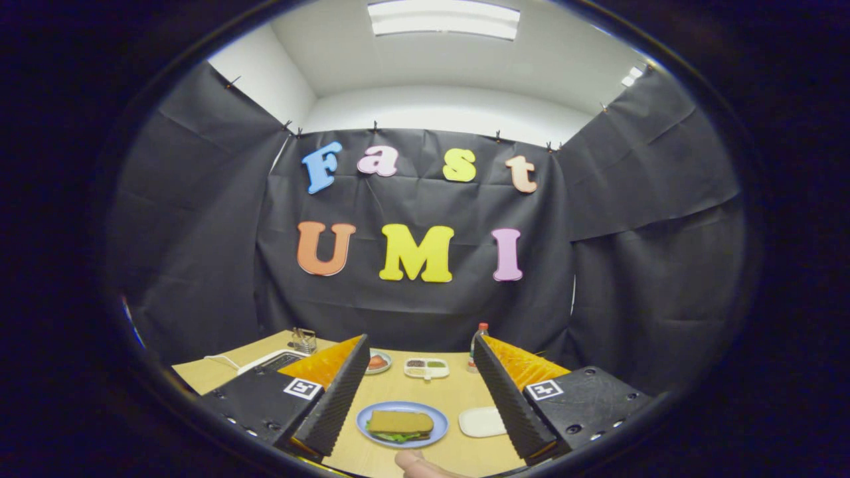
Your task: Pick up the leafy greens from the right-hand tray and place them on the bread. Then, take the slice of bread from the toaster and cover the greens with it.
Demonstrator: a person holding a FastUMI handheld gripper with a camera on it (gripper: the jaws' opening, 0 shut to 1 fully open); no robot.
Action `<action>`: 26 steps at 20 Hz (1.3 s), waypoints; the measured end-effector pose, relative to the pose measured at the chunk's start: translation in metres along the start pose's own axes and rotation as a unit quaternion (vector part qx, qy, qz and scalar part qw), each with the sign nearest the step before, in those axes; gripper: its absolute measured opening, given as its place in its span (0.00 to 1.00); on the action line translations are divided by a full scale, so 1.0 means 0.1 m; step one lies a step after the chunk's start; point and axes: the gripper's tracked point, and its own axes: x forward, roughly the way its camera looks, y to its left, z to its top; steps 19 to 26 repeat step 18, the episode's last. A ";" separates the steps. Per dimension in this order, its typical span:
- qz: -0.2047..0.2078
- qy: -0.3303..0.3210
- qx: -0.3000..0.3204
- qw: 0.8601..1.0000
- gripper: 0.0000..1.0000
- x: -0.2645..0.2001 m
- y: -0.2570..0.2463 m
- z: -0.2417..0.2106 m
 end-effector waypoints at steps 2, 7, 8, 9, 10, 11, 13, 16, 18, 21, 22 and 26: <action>0.001 0.002 -0.001 1.000 0.95 0.02 0.00 -0.02; -0.003 0.003 0.008 1.000 0.95 0.03 -0.04 -0.04; -0.004 0.004 0.009 1.000 0.95 0.04 -0.05 -0.05; -0.004 0.007 0.010 1.000 0.95 0.04 -0.06 -0.08; -0.003 0.009 0.012 1.000 0.95 0.04 -0.05 -0.09; -0.003 0.007 0.017 1.000 0.96 0.04 -0.05 -0.09; -0.004 0.002 0.020 1.000 0.96 0.03 -0.07 -0.07; -0.011 -0.004 0.018 1.000 0.95 0.01 -0.12 -0.05; -0.012 -0.002 0.016 1.000 0.95 0.01 -0.14 -0.07; -0.012 -0.002 0.016 1.000 0.95 0.01 -0.14 -0.07; -0.012 -0.002 0.016 1.000 0.95 0.01 -0.14 -0.07; -0.012 -0.002 0.016 1.000 0.95 0.01 -0.14 -0.07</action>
